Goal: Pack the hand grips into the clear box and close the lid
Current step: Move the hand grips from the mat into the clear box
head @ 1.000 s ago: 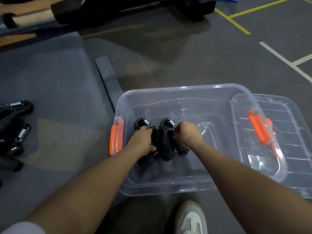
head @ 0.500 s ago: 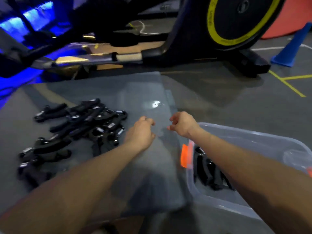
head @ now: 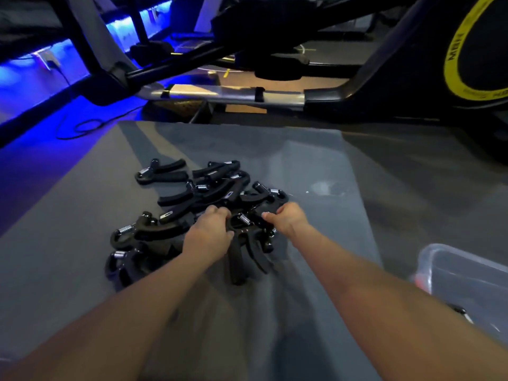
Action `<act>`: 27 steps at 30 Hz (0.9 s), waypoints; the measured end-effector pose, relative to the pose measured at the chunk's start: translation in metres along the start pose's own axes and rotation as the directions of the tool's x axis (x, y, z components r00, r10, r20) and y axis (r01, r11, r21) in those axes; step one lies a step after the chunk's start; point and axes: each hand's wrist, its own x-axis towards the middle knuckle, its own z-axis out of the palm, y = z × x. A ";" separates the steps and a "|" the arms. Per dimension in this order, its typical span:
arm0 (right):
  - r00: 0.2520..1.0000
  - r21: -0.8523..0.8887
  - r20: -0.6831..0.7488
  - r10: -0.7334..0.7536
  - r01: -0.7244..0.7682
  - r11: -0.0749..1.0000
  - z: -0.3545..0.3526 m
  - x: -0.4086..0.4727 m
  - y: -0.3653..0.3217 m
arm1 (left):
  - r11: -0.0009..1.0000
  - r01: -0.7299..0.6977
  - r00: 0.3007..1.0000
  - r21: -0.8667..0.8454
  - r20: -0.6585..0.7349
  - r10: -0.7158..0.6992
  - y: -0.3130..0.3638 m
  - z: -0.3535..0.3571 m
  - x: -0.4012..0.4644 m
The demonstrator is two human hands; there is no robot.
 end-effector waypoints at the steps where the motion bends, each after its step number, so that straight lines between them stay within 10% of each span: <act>1: 1.000 0.038 -0.008 0.022 -0.022 0.999 0.007 0.007 -0.001 | 1.000 -0.001 1.000 -0.011 -0.001 0.001 -0.003 0.003 0.005; 10: 0.977 0.275 -0.030 0.213 -0.196 0.941 0.019 0.034 -0.004 | 0.998 0.006 1.000 -0.068 -0.009 -0.006 -0.008 0.026 0.024; 21: 0.989 0.444 0.094 0.115 -0.145 0.884 -0.068 -0.036 -0.002 | 0.955 -0.004 0.998 -0.297 -0.061 -0.014 0.067 0.007 0.007; 27: 0.954 0.575 0.294 -0.054 -0.131 0.807 -0.126 -0.090 0.001 | 0.591 0.154 0.987 -0.792 0.150 -0.057 0.137 -0.004 -0.013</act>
